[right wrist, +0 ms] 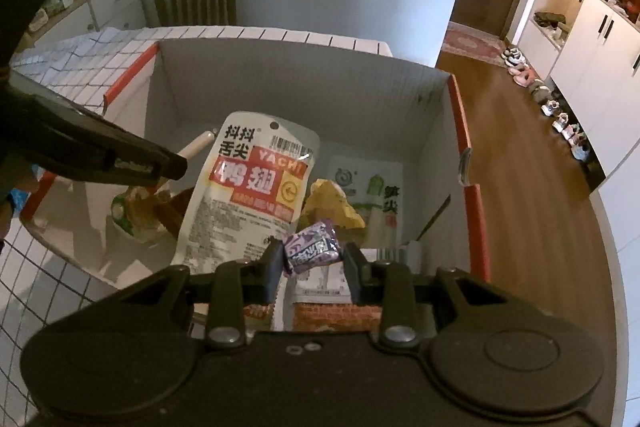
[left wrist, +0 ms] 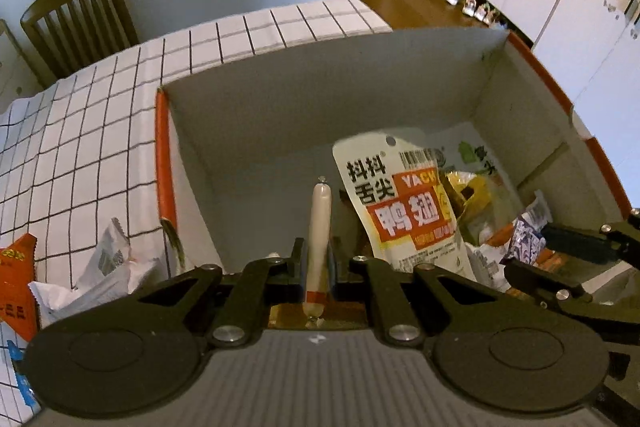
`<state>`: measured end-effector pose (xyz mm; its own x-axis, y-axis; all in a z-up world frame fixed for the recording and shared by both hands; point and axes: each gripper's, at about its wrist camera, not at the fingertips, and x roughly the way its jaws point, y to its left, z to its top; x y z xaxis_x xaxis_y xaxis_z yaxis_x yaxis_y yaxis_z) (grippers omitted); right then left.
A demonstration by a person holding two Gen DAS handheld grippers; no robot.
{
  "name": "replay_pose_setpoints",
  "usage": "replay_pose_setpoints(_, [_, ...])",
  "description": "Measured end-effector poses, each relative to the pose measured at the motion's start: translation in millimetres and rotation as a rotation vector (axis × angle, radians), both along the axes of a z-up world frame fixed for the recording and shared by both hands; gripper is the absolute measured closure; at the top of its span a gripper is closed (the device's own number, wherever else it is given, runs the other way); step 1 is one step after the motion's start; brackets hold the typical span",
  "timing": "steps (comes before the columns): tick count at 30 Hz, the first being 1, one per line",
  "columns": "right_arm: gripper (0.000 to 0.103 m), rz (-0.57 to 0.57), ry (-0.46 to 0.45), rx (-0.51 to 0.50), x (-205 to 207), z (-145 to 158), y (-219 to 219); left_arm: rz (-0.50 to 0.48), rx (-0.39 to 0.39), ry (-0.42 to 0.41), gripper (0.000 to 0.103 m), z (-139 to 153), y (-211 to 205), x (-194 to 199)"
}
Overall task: Organize snacks
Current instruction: 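Lower the purple candy and white stick into the red box and open both tools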
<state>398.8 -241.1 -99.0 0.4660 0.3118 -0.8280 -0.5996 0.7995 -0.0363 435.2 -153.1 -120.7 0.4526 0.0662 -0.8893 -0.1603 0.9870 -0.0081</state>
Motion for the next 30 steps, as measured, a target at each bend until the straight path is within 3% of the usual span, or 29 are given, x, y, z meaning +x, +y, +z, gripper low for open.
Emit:
replay_pose_setpoints(8, [0.064,-0.012,0.036,0.017,3,0,-5,0.021,-0.004,0.033,0.093,-9,-2,2])
replay_pose_setpoints(13, [0.052,-0.001,0.029,0.031,-1,5,-8,0.048,-0.04,0.038,0.09,-4,2,0])
replay_pose_setpoints(19, [0.04,0.014,0.001,0.062,-11,19,-8,0.037,-0.082,0.0,0.072,14,3,-18])
replay_pose_setpoints(21, [0.04,0.017,-0.006,0.076,-14,25,-9,0.04,-0.074,-0.013,0.052,20,2,-25])
replay_pose_setpoints(22, [0.039,0.02,-0.01,0.083,-16,29,-10,0.047,-0.066,-0.025,0.034,24,2,-29])
replay_pose_setpoints(23, [0.039,0.02,-0.015,0.087,-18,32,-11,0.05,-0.063,-0.046,0.03,29,3,-35])
replay_pose_setpoints(30, [0.018,-0.003,-0.051,0.136,-32,54,-20,0.056,-0.108,-0.097,0.03,53,13,-64])
